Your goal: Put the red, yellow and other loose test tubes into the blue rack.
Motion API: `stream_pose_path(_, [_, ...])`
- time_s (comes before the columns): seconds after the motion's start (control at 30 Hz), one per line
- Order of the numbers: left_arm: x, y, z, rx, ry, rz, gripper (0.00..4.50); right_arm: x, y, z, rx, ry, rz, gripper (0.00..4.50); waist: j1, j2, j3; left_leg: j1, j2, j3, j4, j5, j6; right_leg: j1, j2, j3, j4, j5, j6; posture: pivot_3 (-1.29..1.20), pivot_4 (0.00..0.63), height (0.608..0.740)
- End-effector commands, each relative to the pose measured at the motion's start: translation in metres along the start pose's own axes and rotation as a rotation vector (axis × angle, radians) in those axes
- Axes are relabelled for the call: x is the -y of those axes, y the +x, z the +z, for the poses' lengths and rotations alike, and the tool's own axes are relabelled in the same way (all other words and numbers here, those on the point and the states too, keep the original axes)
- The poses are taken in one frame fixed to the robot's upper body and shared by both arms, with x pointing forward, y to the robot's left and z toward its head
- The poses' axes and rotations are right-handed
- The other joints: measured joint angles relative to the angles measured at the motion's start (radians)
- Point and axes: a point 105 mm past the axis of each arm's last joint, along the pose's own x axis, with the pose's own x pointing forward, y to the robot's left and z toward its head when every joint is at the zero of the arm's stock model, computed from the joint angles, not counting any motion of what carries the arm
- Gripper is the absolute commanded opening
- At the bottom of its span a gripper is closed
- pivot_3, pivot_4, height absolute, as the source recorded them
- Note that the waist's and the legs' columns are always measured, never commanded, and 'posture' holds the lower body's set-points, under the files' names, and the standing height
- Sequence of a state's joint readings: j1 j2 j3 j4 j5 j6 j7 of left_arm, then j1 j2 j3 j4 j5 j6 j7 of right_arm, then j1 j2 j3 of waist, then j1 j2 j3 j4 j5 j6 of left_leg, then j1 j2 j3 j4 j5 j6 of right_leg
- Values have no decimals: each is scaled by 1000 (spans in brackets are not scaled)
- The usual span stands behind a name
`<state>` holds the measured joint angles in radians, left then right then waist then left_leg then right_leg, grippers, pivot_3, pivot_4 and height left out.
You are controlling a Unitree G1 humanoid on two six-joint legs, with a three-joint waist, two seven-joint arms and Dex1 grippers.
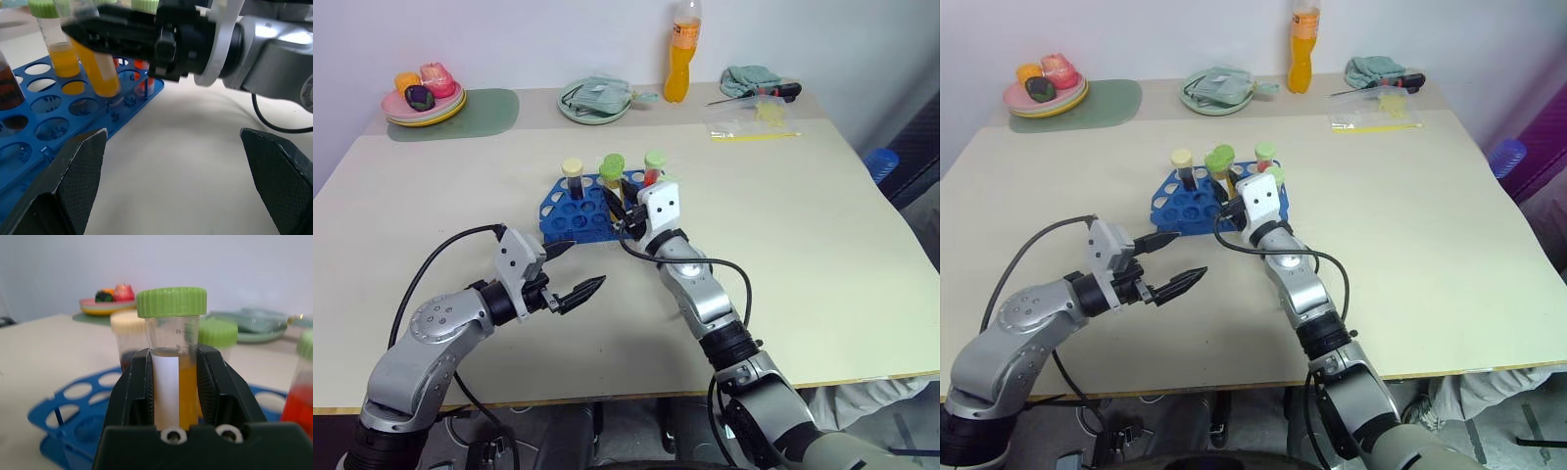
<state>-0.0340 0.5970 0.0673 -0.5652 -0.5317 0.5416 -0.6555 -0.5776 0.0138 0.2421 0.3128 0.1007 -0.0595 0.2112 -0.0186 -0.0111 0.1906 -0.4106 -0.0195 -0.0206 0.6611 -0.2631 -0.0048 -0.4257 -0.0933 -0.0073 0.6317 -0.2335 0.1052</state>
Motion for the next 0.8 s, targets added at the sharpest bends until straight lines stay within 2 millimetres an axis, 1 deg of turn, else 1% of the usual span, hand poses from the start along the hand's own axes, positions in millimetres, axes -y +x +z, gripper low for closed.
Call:
stream_pose_path(0.03, [-1,-5,10,28,34,8,4500,-2,2,6,37,4,-2,743,0,0,0,0,0,0,0,0,0,0,0,0,0,0,0,0,150,740])
stream_pose_path(0.17, [-4,-8,5,14,23,29,4500,2,0,5,42,24,0,743,0,0,0,0,0,0,0,0,0,0,0,0,0,0,0,0,150,740])
stream_pose_path(0.2, [-6,-8,3,9,17,39,4500,3,0,6,46,31,3,1807,-1,0,0,0,0,0,0,0,0,0,0,0,0,0,0,0,150,740])
stream_pose_path(0.23, [-7,-9,2,6,13,46,4500,4,-1,7,49,36,4,2233,0,0,0,0,0,0,0,0,0,0,0,0,0,0,0,0,150,740])
stream_pose_path(0.27, [-9,-11,1,0,9,55,4500,4,0,9,54,31,3,2759,0,0,0,0,0,0,0,0,0,0,0,0,0,0,0,0,150,740])
stream_pose_path(0.3, [-14,-15,1,-4,-3,71,4500,3,1,15,69,18,7,3259,0,0,0,0,0,0,0,0,0,0,0,0,0,0,0,0,150,740])
stream_pose_path(0.33, [-25,-23,2,-21,-20,113,4500,2,1,26,97,-7,22,3701,0,0,0,0,0,0,0,0,0,0,0,0,0,0,0,0,150,740])
stream_pose_path(0.4, [-39,-35,6,-41,-40,166,4500,-1,-1,42,140,-34,55,3701,0,0,0,0,0,0,0,0,0,0,0,0,0,0,0,0,150,740])
stream_pose_path(0.47, [-61,-47,17,-72,-27,248,4500,-15,-11,55,143,-84,208,3701,1,0,0,0,0,0,0,0,0,-1,0,0,1,0,0,0,150,740])
stream_pose_path(0.53, [-79,-58,20,-187,-38,292,4500,-26,-25,60,115,-146,349,3701,8,-1,0,0,0,-2,0,0,0,0,0,-1,1,0,0,0,150,740])
stream_pose_path(0.57, [-85,-62,18,-269,-22,294,4500,-27,-32,62,100,-178,393,3701,7,-1,0,0,0,-2,0,0,0,1,1,-1,1,0,0,0,150,740])
stream_pose_path(0.6, [-89,-65,16,-346,4,291,4500,-27,-37,63,84,-197,428,3701,5,-1,0,1,-1,-3,0,0,0,1,1,-1,1,0,0,0,150,740])
stream_pose_path(0.63, [-91,-69,12,-441,-9,274,4500,-28,-44,64,61,-210,473,3701,5,-1,0,1,-1,-2,0,0,0,2,1,-1,1,0,0,0,150,740])
stream_pose_path(0.73, [-92,-79,-2,-702,-98,231,4500,-34,-62,65,-1,-262,616,3701,6,-1,1,1,-2,-2,0,0,0,2,1,-1,0,0,0,0,150,740])
stream_pose_path(0.8, [-94,-80,-6,-809,-115,206,4500,-36,-74,64,-50,-278,696,3701,4,-1,1,1,-2,-1,0,0,0,2,1,-1,0,0,0,0,150,740])
